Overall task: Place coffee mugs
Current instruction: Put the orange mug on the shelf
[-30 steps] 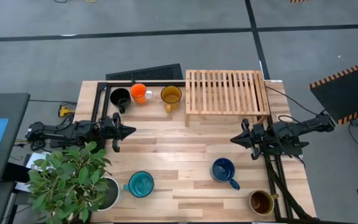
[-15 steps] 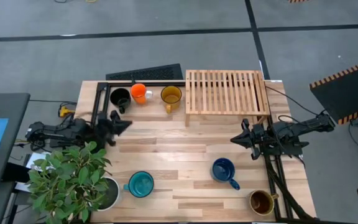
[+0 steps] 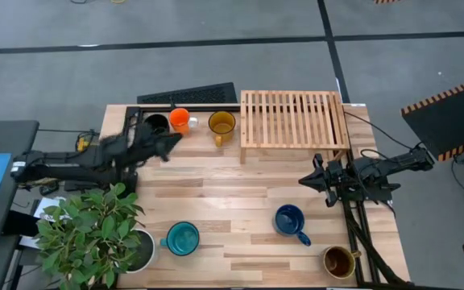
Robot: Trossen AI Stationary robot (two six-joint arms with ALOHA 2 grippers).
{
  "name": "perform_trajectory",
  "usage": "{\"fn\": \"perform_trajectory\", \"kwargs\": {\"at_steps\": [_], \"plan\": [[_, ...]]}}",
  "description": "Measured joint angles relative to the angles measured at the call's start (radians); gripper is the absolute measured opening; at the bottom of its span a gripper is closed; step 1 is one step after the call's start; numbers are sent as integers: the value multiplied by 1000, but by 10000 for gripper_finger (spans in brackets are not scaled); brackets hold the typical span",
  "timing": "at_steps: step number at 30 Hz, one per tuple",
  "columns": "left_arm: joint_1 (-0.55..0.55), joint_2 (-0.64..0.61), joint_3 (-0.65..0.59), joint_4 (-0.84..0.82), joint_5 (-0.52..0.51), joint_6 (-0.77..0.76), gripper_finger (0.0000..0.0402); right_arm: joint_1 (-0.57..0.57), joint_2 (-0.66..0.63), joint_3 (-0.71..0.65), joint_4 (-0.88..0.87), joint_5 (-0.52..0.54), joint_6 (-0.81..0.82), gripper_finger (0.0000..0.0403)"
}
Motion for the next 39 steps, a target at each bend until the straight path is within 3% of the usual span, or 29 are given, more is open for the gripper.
{"fn": "perform_trajectory", "kwargs": {"at_steps": [3, 5, 10, 13, 21, 28, 39], "plan": [[186, 187, 205, -351, 182, 27, 101, 0, 0, 0, 0, 0, 0, 43], [309, 298, 314, -492, 279, 119, 119, 0, 0, 0, 0, 0, 0, 43], [530, 524, 481, -650, 504, 269, 152, 0, 0, 0, 0, 0, 0, 43], [597, 626, 545, -685, 560, 327, 160, 0, 0, 0, 0, 0, 0, 43], [655, 789, 603, -727, 549, 491, 162, 0, 0, 0, 0, 0, 0, 43], [656, 856, 603, -747, 448, 576, 162, 0, 0, 0, 0, 0, 0, 43], [656, 937, 603, -775, 388, 626, 162, 0, 0, 0, 0, 0, 0, 43]]}}
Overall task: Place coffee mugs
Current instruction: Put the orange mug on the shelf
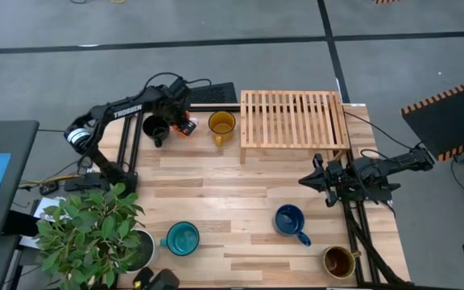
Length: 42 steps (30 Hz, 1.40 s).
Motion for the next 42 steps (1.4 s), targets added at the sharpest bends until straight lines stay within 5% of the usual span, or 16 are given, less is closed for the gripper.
{"fn": "perform_trajectory", "kwargs": {"at_steps": [4, 10, 18, 25, 37, 42], "plan": [[-4, 1, 0, 2, -5, 32, 134, 0, 0, 0, 0, 0, 0, 43], [-7, 0, 0, -7, -28, 59, 15, 0, 0, 0, 0, 0, 0, 43], [-11, -12, 119, -91, -52, 71, 4, 0, 0, 0, 0, 0, 0, 43], [-19, -12, 401, -243, -45, 96, 2, 0, 0, 0, 0, 0, 0, 43], [-225, 186, 1176, -493, -48, 144, 1, 0, 0, 0, 0, 0, 0, 43], [-322, 198, 1091, -379, -25, 130, 0, 0, -2, 0, 0, 0, 0, 43]]}}
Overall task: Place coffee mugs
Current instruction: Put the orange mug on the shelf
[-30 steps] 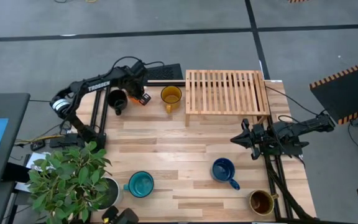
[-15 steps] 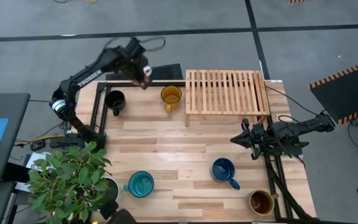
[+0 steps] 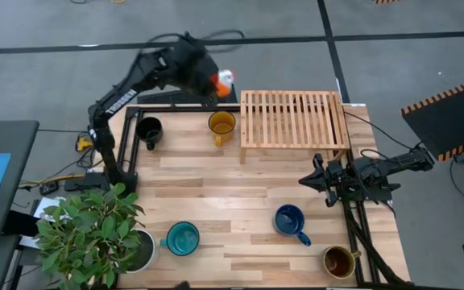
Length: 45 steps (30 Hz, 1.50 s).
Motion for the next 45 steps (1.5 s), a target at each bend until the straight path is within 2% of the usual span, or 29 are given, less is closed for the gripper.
{"fn": "perform_trajectory", "kwargs": {"at_steps": [5, 11, 14, 22, 30, 32, 36, 41, 45], "plan": [[-64, 71, -2, 84, 14, -17, 0, 0, 0, 0, 1, 0, 0, 43], [-111, 100, -2, 243, 98, -20, 0, 0, 0, 0, 1, 0, 0, 43], [-119, 113, -2, 270, 97, -21, 0, 0, 0, 0, 1, 0, 0, 43], [-119, 63, -2, 237, 114, 0, 0, 0, 0, 0, 1, 0, 0, 43], [-121, -34, -2, 191, 185, -7, 0, -1, 0, -1, 10, 1, -4, 43], [-121, -45, -2, 166, 187, -8, 0, -8, 0, -3, 36, 33, -11, 43], [-121, -59, -56, 174, 183, -35, 0, -10, 0, -3, 247, 97, 86, 43], [-121, -67, -196, 268, 184, -72, 0, -10, 0, -3, 586, 236, 195, 43], [-121, -76, -229, 317, 193, -84, 0, -33, 44, 33, 694, 290, 188, 43]]}}
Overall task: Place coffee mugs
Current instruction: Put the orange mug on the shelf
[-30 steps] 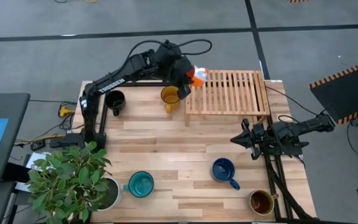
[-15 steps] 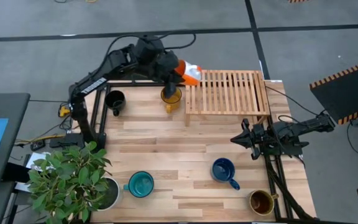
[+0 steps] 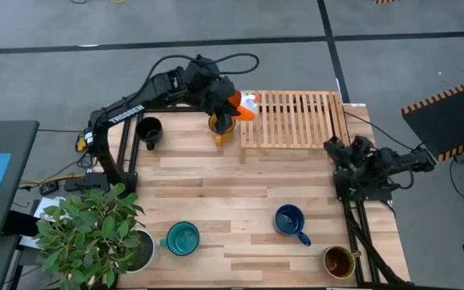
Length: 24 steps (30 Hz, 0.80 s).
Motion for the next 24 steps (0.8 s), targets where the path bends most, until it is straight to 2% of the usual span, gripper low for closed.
{"fn": "perform_trajectory", "kwargs": {"at_steps": [5, 10, 16, 19, 24], "plan": [[0, -1, -1, -26, 16, 30, 0, -80, 233, 164, -23, 3, -13, 43], [15, -1, -2, -57, 25, 118, 0, -206, 483, 386, -221, -23, 10, 65], [37, 0, -2, -111, 22, 278, 0, -369, 712, 662, -575, -105, 27, 150], [42, 0, -2, -131, 30, 350, 0, -459, 810, 787, -724, -184, -1, 195], [44, 4, -2, -124, 83, 390, 0, -554, 956, 919, -843, -307, -87, 236]]}}
